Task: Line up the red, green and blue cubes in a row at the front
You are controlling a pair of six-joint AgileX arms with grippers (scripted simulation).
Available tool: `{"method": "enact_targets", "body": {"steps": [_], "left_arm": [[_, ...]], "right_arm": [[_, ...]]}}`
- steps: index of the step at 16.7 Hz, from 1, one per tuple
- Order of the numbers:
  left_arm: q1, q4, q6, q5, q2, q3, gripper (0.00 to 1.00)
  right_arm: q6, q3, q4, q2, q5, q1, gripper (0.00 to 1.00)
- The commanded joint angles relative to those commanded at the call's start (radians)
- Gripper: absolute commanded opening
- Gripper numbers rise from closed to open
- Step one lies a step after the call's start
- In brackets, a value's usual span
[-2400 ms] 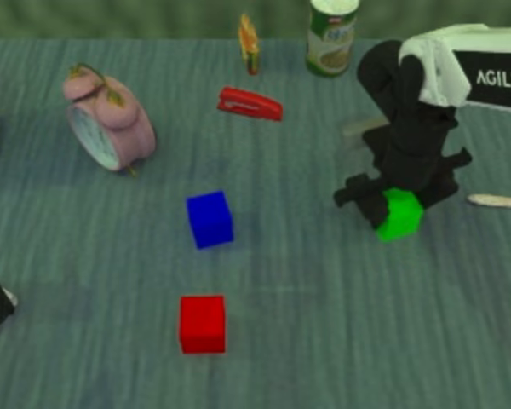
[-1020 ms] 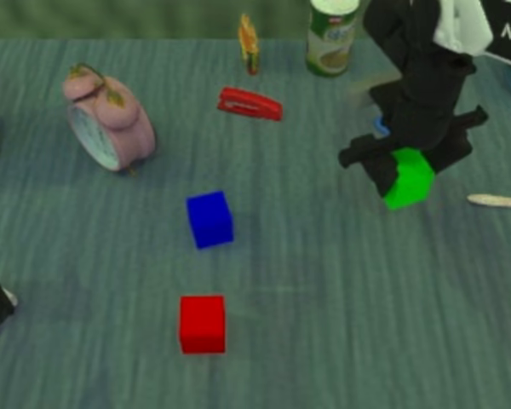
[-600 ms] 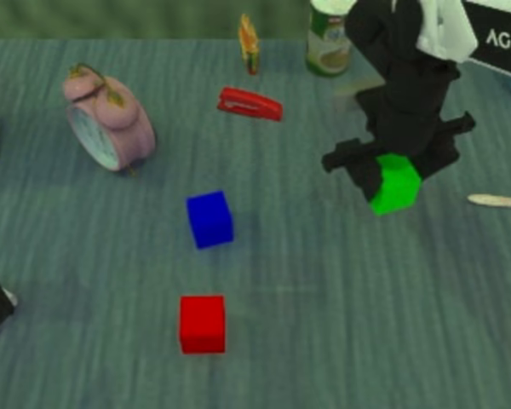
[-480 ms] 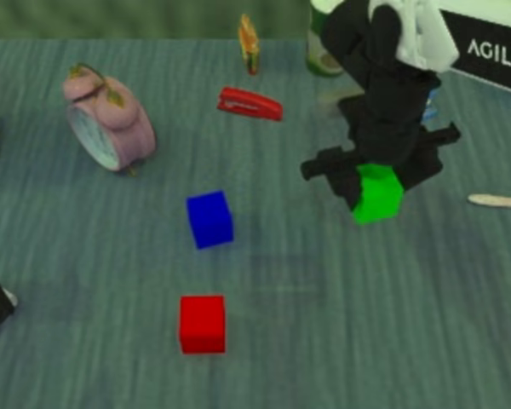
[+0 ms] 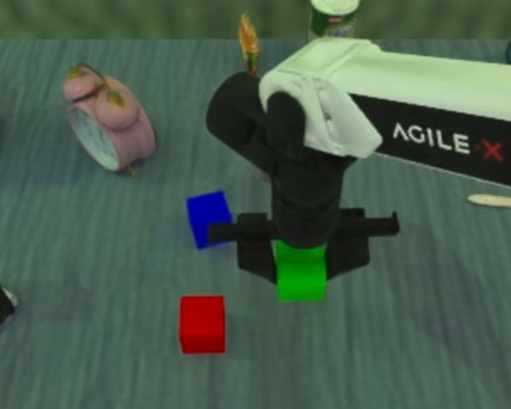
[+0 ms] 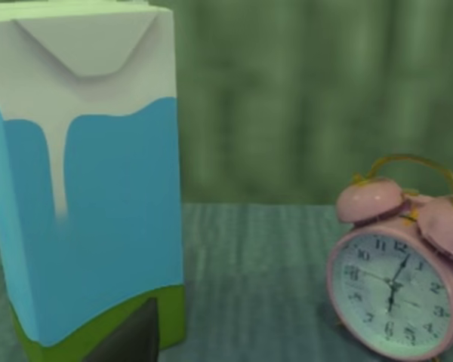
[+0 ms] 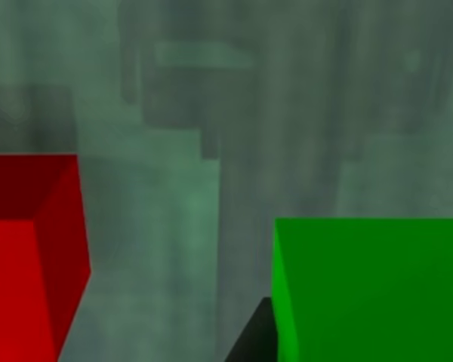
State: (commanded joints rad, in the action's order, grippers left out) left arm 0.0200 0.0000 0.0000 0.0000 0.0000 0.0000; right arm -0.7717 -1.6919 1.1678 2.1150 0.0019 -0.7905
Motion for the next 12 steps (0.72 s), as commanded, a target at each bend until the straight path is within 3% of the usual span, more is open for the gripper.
{"method": "enact_targets", "body": {"steps": [4,12], "left_arm": [[0.0,0.0,0.0,0.0,0.0,0.0,1.0],[0.0,0.0,0.0,0.0,0.0,0.0,1.0]], "right_arm": [[-0.116,0.039,-0.015,-0.047,0.002,-0.082,0.0],[-0.12,0.087,-0.088,-0.025,0.002,-0.08,0.0]]}}
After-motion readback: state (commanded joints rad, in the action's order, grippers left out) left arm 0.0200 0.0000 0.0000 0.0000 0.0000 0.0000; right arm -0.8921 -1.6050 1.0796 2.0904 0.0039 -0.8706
